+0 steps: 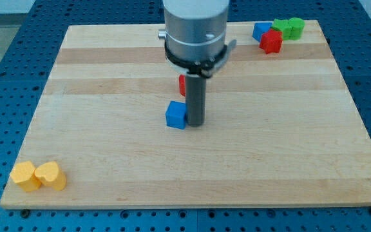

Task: Push the cube into the red circle

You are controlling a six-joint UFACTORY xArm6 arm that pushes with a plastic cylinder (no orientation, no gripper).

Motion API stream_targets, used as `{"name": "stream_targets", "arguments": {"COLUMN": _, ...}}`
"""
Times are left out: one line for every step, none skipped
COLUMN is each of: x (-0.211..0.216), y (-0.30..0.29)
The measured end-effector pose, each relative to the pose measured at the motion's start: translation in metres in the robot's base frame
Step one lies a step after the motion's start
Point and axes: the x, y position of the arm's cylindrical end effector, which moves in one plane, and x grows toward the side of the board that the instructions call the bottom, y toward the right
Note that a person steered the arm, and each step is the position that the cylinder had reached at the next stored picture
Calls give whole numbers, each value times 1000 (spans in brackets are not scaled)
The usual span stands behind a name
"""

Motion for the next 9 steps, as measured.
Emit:
{"name": "stream_targets", "arguments": {"x": -9, "y": -3}}
{"name": "stream_targets", "arguments": {"x": 43, "y": 9}}
{"name": "stream_targets", "arguments": {"x": 70, "y": -30}}
{"name": "stream_targets", "arguments": {"x": 52, "y": -53}}
{"name": "stream_targets", "arguments": {"x": 12, "y": -51}}
{"name": "stream_targets", "arguments": {"x": -20, "y": -51}}
{"name": "stream_targets", "arguments": {"x": -22, "y": -51}}
{"name": "stream_targets", "arguments": {"x": -7, "y": -51}}
{"name": "stream_targets", "arguments": {"x": -7, "y": -51}}
